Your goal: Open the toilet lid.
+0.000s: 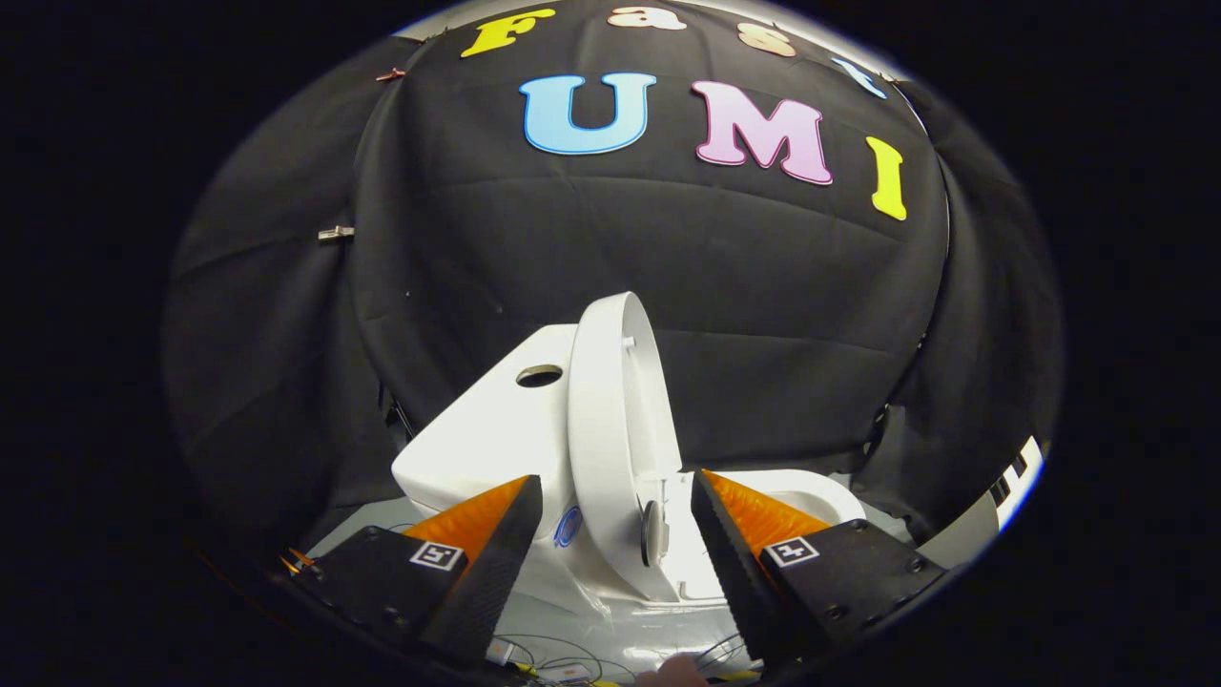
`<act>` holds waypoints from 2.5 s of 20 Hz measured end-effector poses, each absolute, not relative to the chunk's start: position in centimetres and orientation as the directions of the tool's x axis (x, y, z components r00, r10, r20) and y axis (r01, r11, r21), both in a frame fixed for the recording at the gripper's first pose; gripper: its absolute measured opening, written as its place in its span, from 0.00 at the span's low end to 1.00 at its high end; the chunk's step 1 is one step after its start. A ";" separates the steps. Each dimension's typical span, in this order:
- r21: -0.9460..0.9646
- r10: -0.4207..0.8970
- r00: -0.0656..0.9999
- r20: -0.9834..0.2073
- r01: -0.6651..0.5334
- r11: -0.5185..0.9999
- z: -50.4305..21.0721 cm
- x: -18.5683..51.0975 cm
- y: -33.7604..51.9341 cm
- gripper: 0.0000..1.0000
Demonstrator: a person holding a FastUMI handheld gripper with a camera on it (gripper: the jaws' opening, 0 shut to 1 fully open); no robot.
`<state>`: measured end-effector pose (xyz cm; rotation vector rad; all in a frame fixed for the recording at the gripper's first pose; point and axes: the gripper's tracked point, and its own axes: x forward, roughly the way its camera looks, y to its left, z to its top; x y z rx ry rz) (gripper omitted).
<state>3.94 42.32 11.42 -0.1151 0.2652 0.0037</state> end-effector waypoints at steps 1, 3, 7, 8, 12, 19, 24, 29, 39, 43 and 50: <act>-0.105 0.006 0.969 -0.248 -0.034 0.994 12.2 3.7 42.4 0.98; -0.088 0.044 0.975 -0.217 -0.065 0.994 13.9 3.0 42.4 0.98; -0.024 0.160 0.982 -0.096 -0.163 0.986 18.4 1.0 42.1 0.99; -0.019 0.169 0.983 -0.067 -0.171 0.985 19.6 0.5 41.3 0.99; 0.038 0.189 0.982 -0.009 -0.188 0.981 21.1 -0.9 35.8 0.99; -0.034 0.098 0.995 0.031 -0.097 0.995 19.5 0.5 23.1 0.99; -0.048 0.066 0.996 0.066 -0.063 0.997 18.6 0.6 16.7 0.99; -0.092 0.034 0.989 0.146 -0.021 0.996 18.3 -0.2 12.7 0.99; -0.024 0.018 0.992 0.126 -0.015 1.000 17.1 -1.2 10.3 0.99; -0.026 0.025 0.993 0.120 -0.022 0.999 16.9 -1.7 10.4 0.99; -0.039 0.043 0.994 0.103 -0.039 0.998 16.1 -2.0 11.6 0.99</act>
